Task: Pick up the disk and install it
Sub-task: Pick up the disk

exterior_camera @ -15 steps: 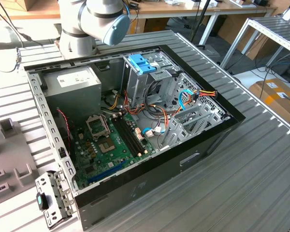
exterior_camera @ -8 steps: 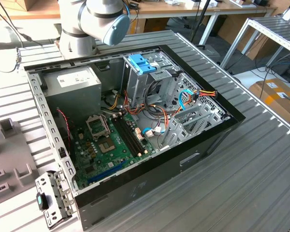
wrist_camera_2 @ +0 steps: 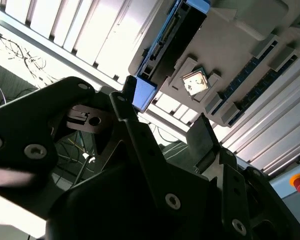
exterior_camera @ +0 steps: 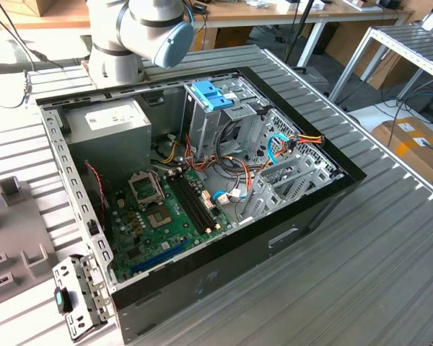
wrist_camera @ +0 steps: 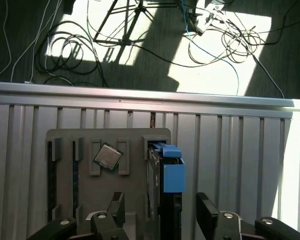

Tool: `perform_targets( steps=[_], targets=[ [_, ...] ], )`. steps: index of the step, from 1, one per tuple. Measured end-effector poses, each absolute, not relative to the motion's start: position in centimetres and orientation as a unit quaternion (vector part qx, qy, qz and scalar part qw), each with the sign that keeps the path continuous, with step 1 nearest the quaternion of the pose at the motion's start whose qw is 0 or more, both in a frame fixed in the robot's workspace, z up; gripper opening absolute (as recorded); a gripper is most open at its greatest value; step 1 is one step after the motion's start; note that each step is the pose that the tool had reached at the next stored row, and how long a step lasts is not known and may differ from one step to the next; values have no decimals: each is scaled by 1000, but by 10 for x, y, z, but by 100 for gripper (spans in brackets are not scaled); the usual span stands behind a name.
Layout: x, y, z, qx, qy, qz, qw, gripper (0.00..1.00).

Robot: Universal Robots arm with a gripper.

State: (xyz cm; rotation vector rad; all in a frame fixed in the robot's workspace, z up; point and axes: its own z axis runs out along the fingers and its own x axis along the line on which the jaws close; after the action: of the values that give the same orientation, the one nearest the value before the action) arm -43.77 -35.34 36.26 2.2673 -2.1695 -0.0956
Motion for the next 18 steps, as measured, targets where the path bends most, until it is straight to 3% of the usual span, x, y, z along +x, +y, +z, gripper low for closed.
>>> perform_targets(
  steps=[18],
  targets=[
    [-441, -350, 357, 713, -701, -30, 1, 68]
  ],
)
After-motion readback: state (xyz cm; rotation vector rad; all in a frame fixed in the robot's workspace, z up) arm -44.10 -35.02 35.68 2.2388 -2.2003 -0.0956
